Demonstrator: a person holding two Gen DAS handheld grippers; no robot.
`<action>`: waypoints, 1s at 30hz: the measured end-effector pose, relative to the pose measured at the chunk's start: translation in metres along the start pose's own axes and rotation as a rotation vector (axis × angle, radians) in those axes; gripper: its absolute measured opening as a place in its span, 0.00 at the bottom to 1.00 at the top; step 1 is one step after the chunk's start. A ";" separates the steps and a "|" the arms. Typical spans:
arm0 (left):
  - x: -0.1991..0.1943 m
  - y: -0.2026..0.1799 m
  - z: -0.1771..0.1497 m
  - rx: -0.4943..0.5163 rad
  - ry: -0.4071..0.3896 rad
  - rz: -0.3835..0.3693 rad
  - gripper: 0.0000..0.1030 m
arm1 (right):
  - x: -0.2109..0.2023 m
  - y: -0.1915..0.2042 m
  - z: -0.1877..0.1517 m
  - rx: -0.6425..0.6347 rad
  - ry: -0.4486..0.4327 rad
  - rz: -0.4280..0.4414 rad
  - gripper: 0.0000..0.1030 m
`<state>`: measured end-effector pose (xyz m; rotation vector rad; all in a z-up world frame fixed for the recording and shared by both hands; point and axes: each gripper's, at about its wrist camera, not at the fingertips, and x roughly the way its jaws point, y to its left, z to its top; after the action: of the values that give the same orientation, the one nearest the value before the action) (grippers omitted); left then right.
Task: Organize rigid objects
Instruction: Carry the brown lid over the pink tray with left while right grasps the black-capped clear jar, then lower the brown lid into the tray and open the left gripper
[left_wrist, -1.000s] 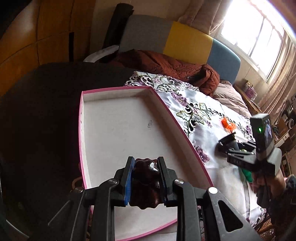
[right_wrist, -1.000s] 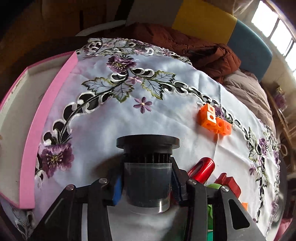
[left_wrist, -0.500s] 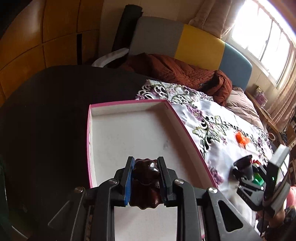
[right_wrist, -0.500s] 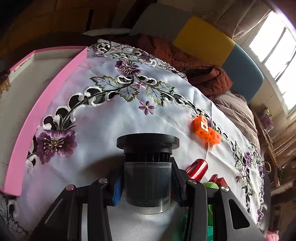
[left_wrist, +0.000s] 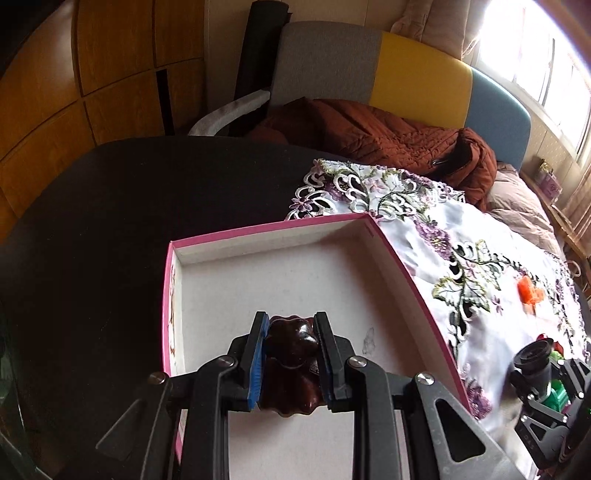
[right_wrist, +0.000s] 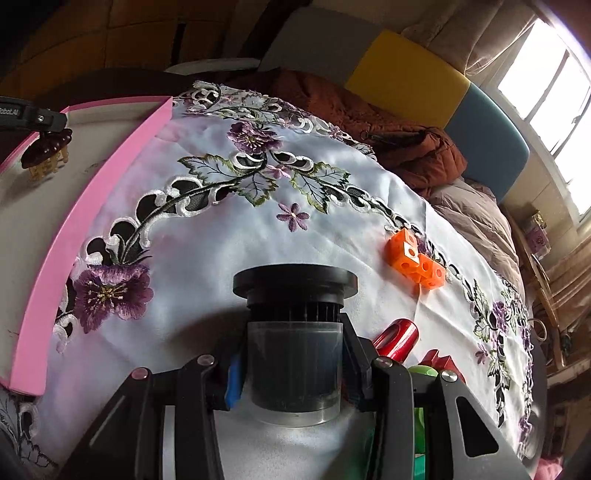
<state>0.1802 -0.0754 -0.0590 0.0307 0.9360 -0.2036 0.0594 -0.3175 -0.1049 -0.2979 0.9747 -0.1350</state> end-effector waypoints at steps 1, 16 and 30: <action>0.003 -0.001 0.002 0.011 -0.009 0.023 0.23 | 0.000 0.000 0.000 0.001 0.000 0.001 0.42; -0.017 -0.003 -0.002 0.003 -0.049 0.049 0.37 | 0.000 0.000 -0.001 0.000 -0.005 -0.001 0.42; -0.093 -0.018 -0.055 0.028 -0.099 0.036 0.37 | -0.001 0.000 -0.003 -0.002 -0.021 -0.003 0.42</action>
<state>0.0794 -0.0723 -0.0164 0.0624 0.8333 -0.1832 0.0563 -0.3180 -0.1061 -0.3020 0.9539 -0.1330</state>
